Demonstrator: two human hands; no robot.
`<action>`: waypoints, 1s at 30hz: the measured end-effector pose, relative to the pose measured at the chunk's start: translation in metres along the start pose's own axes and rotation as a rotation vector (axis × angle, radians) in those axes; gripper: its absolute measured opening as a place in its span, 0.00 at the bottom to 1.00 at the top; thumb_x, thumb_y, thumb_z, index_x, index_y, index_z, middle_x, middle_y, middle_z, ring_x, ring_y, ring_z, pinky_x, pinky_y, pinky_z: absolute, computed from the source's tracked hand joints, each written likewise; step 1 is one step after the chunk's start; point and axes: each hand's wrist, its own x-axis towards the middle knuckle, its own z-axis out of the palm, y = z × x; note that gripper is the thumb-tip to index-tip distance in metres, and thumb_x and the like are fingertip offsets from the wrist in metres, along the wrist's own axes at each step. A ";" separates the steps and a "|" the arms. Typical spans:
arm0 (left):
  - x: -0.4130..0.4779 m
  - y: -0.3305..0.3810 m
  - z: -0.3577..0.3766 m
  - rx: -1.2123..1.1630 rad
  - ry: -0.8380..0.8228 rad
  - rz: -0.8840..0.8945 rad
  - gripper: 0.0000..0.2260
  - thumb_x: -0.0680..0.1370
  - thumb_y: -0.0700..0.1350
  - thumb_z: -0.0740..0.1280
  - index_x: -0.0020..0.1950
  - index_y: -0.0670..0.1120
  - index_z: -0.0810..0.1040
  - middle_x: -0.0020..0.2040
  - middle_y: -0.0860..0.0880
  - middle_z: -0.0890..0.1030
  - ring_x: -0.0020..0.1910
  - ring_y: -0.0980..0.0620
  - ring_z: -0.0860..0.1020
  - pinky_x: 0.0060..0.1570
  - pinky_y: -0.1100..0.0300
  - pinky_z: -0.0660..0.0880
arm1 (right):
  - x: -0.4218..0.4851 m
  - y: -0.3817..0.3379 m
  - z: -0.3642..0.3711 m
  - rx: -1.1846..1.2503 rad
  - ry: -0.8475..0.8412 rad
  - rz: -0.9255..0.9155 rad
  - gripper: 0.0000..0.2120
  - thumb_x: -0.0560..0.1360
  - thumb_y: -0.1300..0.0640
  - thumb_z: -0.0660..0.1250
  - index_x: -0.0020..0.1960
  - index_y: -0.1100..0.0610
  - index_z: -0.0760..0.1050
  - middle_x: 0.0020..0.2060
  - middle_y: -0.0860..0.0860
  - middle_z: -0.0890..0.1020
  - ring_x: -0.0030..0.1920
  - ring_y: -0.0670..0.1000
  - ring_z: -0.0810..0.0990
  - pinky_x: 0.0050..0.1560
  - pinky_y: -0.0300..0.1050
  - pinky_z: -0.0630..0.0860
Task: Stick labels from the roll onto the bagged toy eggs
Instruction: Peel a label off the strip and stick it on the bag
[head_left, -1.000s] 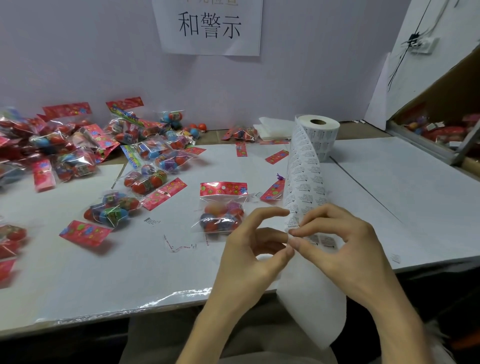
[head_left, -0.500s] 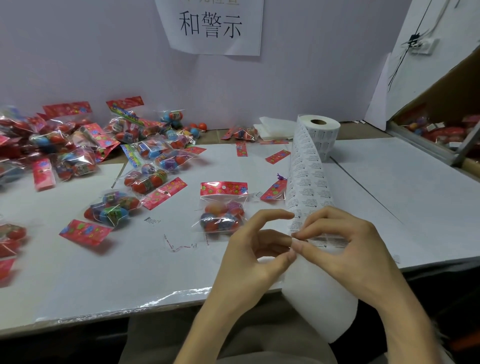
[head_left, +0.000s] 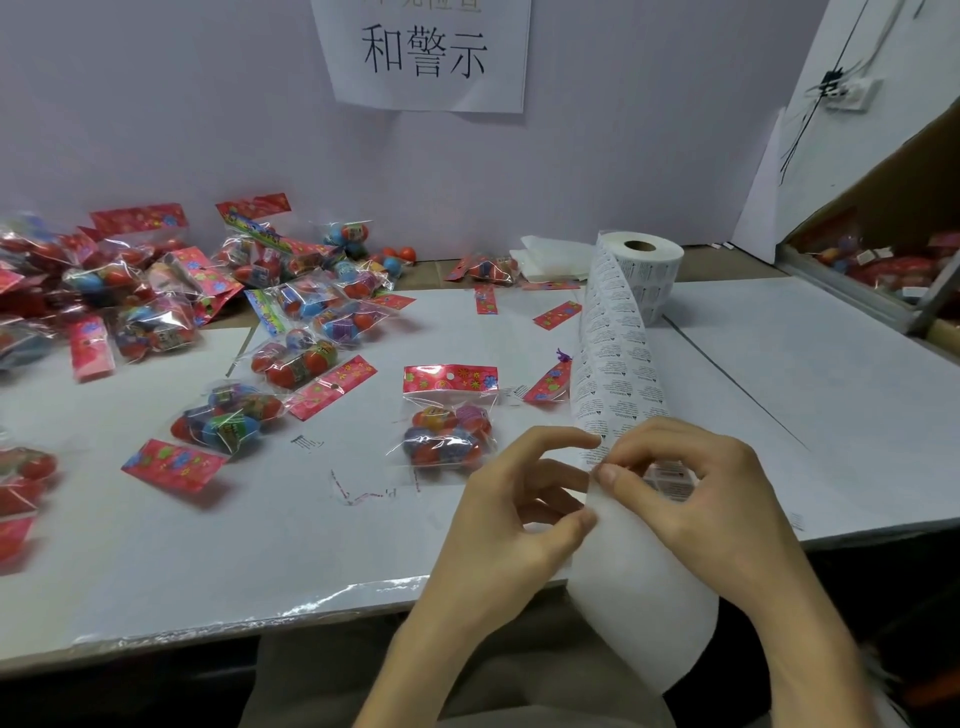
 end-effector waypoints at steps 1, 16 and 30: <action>0.000 -0.001 0.000 -0.004 -0.003 -0.003 0.22 0.75 0.37 0.73 0.62 0.60 0.79 0.51 0.52 0.85 0.50 0.49 0.85 0.52 0.58 0.82 | 0.000 0.001 0.000 -0.003 0.012 0.004 0.10 0.71 0.60 0.77 0.38 0.47 0.82 0.39 0.41 0.83 0.43 0.47 0.83 0.43 0.30 0.74; 0.000 0.004 -0.006 -0.009 -0.066 -0.090 0.06 0.81 0.50 0.68 0.54 0.56 0.84 0.30 0.50 0.75 0.31 0.56 0.72 0.36 0.66 0.72 | 0.069 -0.054 -0.024 0.425 0.518 -0.087 0.04 0.76 0.50 0.75 0.47 0.50 0.83 0.31 0.49 0.83 0.30 0.47 0.79 0.33 0.39 0.75; 0.008 0.009 -0.027 -0.622 0.143 -0.291 0.21 0.81 0.60 0.62 0.46 0.47 0.86 0.34 0.44 0.80 0.29 0.51 0.76 0.38 0.58 0.79 | 0.052 -0.042 0.001 0.343 -0.189 -0.091 0.18 0.69 0.61 0.80 0.54 0.44 0.83 0.42 0.45 0.88 0.47 0.48 0.87 0.56 0.41 0.81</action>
